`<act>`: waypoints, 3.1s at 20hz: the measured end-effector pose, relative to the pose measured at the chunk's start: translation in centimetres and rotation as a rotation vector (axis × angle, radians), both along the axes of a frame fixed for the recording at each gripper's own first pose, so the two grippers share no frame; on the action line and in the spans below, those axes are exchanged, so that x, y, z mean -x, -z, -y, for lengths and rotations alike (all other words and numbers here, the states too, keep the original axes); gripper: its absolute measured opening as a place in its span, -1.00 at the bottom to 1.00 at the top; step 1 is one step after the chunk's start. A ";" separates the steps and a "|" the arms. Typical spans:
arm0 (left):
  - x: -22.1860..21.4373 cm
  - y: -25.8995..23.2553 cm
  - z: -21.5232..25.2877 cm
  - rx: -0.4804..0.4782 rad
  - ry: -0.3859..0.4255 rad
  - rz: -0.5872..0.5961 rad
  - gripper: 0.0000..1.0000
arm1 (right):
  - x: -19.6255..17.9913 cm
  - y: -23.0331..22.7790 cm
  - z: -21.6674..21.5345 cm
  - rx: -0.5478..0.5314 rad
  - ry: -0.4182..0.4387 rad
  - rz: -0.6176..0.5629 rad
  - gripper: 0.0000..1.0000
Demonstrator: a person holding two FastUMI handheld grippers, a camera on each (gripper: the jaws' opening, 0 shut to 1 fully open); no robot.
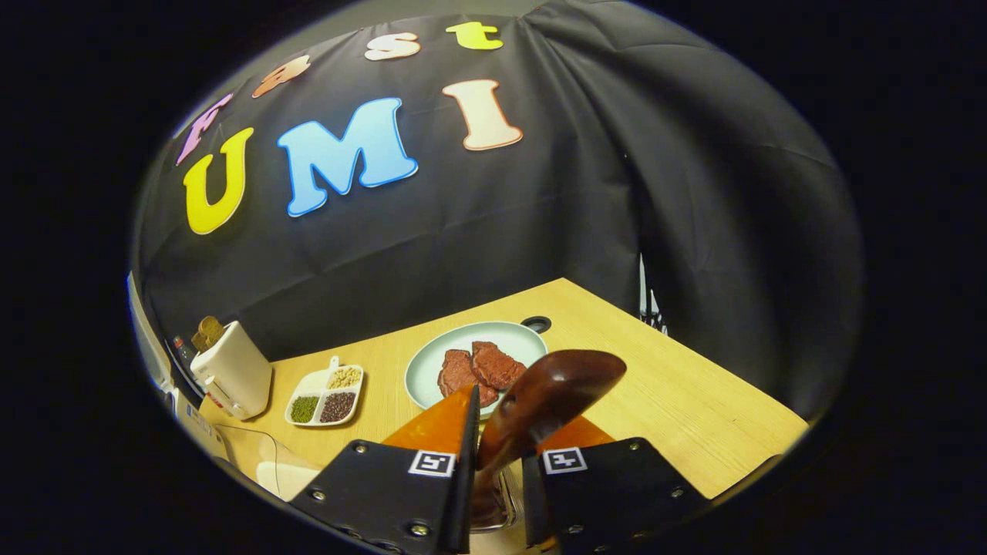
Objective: Close the left gripper, press the button to open the rice cooker; take a wooden spoon from the chopstick holder with the right hand, scoop a spoonful of rice and pour it into the rice cooker, then put the wooden spoon back into the chopstick holder.
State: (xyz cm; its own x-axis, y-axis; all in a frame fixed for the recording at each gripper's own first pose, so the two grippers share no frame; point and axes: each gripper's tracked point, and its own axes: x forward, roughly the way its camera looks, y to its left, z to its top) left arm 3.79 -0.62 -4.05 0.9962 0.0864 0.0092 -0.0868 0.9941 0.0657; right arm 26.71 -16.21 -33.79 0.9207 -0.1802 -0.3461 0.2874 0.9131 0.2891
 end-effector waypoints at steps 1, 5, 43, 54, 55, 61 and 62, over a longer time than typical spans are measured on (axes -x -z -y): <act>0.0 0.1 -0.1 0.002 -0.002 -0.001 0.96 | -0.1 -0.1 0.1 0.017 0.002 0.002 -0.57; -0.1 0.2 -0.5 0.006 -0.004 -0.005 1.00 | 0.2 -0.6 -0.3 0.056 -0.013 0.000 -0.57; 2.8 5.5 -10.5 0.027 -0.127 -0.064 1.00 | 2.0 -1.2 -28.4 0.837 -0.536 -0.062 -0.55; 3.0 5.6 -11.3 0.022 -0.140 -0.076 1.00 | 3.2 1.5 -31.0 0.599 -0.569 -0.141 -0.55; 3.1 5.8 -11.3 0.024 -0.139 -0.078 1.00 | 3.3 1.5 -31.3 0.556 -0.565 -0.147 -0.55; 3.4 5.6 -12.0 0.026 -0.150 -0.084 1.00 | 3.0 0.7 -32.2 0.184 -0.496 -0.143 -0.55; 3.4 5.5 -12.1 0.026 -0.153 -0.085 1.00 | 2.9 0.6 -32.3 0.111 -0.480 -0.143 -0.55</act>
